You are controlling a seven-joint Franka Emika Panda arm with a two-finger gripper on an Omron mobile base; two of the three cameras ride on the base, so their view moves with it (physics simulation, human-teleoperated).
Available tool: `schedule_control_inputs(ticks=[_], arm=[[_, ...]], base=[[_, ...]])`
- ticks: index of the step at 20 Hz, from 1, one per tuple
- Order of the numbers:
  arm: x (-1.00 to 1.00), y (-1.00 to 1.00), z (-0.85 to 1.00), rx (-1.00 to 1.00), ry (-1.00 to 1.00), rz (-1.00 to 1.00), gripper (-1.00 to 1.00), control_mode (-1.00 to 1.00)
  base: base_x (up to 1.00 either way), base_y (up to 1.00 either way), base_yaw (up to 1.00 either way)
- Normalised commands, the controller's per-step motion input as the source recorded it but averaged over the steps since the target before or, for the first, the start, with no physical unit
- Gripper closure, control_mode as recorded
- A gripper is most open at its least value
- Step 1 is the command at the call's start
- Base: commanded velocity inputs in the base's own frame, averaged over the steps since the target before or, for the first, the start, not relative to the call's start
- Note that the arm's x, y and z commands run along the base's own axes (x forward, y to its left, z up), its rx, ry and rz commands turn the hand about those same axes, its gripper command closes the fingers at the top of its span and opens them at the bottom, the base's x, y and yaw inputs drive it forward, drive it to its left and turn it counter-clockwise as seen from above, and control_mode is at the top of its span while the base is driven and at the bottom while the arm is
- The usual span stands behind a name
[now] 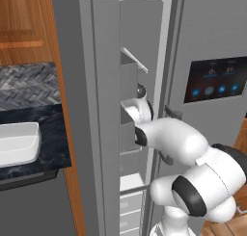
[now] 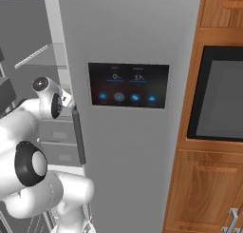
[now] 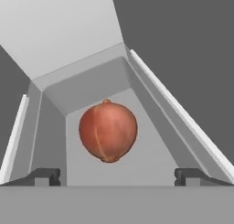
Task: Take the onion and cucumber out of the freezer and place them in the tupperware container on the counter. Then put the tupperware containing the vegetables back in the freezer.
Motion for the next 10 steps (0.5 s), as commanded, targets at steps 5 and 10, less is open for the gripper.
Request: schedule_control_inputs(ticks=[5, 10], arm=[[0.37, 0.00, -0.26, 0.00, 0.02, 0.00, -1.00, -1.00], [0.39, 0.01, -0.15, 0.00, 0.00, 0.00, -1.00, -1.00]], base=[[0.00, 0.00, 0.00], [0.00, 0.00, 0.00]])
